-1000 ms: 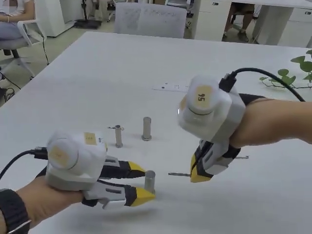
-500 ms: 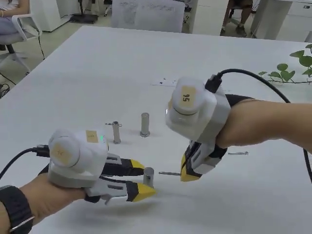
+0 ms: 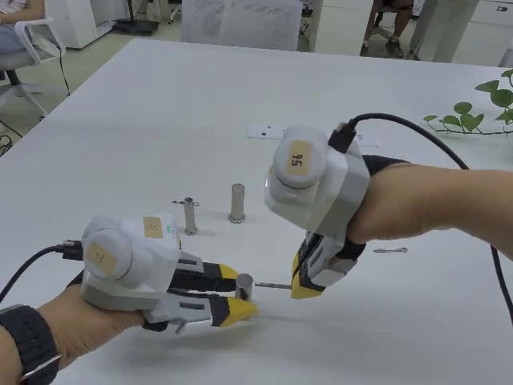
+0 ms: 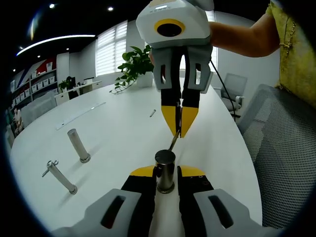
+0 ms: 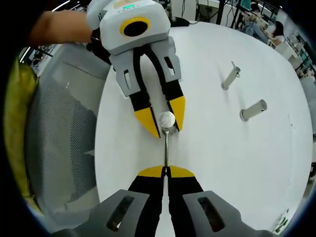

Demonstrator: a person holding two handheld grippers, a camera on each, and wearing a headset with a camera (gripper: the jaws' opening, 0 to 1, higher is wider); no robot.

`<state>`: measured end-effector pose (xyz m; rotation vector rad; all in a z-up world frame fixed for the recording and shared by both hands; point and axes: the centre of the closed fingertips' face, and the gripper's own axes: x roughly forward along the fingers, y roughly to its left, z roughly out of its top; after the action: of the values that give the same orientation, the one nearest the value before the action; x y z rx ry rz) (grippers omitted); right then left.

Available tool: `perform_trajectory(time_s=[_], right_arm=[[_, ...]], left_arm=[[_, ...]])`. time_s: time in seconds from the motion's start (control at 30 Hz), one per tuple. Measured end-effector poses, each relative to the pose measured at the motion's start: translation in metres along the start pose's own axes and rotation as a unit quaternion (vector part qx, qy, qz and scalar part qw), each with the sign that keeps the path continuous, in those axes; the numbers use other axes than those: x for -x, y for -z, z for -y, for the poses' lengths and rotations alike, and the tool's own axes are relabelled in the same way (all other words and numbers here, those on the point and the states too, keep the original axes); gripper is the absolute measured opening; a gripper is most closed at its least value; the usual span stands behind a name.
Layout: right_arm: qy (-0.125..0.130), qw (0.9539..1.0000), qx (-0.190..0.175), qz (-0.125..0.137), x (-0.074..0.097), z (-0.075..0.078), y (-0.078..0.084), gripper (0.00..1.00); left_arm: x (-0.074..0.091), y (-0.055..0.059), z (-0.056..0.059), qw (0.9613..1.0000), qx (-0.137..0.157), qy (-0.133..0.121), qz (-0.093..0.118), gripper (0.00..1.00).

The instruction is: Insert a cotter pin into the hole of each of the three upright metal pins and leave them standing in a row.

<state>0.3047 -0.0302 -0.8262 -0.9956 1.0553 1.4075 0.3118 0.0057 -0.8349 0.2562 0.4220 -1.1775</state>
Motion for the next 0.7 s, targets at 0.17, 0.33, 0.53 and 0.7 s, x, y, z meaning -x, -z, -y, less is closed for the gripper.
perform_trajectory(time_s=[0.17,0.33,0.53,0.7], right_arm=[[-0.002,1.0000,0.000,0.001,-0.0017,-0.0015,-0.0018,0.03],[-0.003,1.0000,-0.002,0.005,-0.0010,-0.0017,-0.0044,0.03],[0.000,1.0000,-0.002,0.004,0.0010,-0.0003,-0.0041,0.03],[0.000,1.0000,0.000,0.001,0.0010,-0.0011,-0.0040,0.03]], left_arm=[[-0.0004,-0.0002,-0.0006,1.0000,-0.002,-0.001,0.000,0.14],[-0.0007,-0.0004,0.0001,1.0000,-0.003,-0.001,-0.002,0.14],[0.0002,0.0022,-0.0001,0.9999,-0.007,-0.001,-0.009,0.14],[0.0008,0.0025,-0.0003,0.9999,-0.013,-0.002,-0.011,0.13]])
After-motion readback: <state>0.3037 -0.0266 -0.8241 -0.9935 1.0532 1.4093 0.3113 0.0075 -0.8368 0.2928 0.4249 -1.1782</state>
